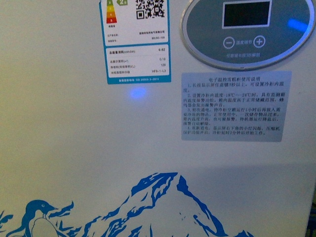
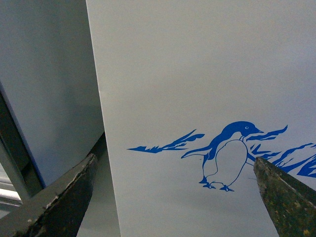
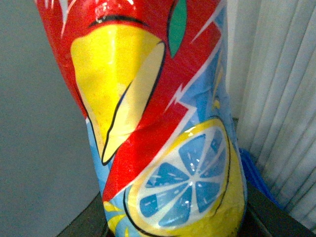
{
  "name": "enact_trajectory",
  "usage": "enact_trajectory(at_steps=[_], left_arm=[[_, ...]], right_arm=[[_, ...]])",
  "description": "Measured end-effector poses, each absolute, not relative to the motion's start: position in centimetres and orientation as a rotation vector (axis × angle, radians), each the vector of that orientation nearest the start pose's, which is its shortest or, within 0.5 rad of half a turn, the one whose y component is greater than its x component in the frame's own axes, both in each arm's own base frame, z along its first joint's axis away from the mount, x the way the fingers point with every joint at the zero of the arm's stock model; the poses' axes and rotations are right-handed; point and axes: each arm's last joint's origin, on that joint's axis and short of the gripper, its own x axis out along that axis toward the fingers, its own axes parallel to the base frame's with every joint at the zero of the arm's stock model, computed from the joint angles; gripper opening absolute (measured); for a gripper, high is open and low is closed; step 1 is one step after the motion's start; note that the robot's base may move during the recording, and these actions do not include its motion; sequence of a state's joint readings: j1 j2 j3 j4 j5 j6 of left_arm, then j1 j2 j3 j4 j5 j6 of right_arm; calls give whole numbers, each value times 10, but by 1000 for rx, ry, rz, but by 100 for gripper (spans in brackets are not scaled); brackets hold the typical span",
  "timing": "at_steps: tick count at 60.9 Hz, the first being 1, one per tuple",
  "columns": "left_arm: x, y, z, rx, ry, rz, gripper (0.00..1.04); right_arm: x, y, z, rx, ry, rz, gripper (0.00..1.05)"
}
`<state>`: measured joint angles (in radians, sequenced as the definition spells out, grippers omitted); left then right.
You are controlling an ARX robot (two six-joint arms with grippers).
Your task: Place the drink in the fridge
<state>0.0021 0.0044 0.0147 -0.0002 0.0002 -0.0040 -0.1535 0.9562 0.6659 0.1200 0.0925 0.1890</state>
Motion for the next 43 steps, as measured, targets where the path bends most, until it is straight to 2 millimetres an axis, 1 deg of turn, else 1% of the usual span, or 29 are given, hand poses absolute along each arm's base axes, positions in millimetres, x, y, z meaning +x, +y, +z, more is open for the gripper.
enact_trajectory(at_steps=[1, 6, 9, 13, 15, 21, 32, 43], left_arm=[[97, 0, 168, -4, -10, 2, 97], [97, 0, 168, -4, -10, 2, 97], [97, 0, 168, -4, -10, 2, 97], [97, 0, 168, -4, -10, 2, 97], [97, 0, 168, -4, -10, 2, 97], [97, 0, 168, -4, -10, 2, 97], [97, 0, 168, -4, -10, 2, 97], [97, 0, 168, -4, -10, 2, 97]], right_arm=[[205, -33, 295, 192, 127, -258, 44], [188, -29, 304, 185, 82, -264, 44], [173, -25, 310, 184, 41, -276, 44], [163, -22, 312, 183, 24, -283, 44], [153, -19, 312, 183, 10, -296, 44], [141, -16, 311, 188, 6, -299, 44], [110, -7, 308, 194, -17, -325, 44], [100, -2, 307, 206, -54, -326, 44]])
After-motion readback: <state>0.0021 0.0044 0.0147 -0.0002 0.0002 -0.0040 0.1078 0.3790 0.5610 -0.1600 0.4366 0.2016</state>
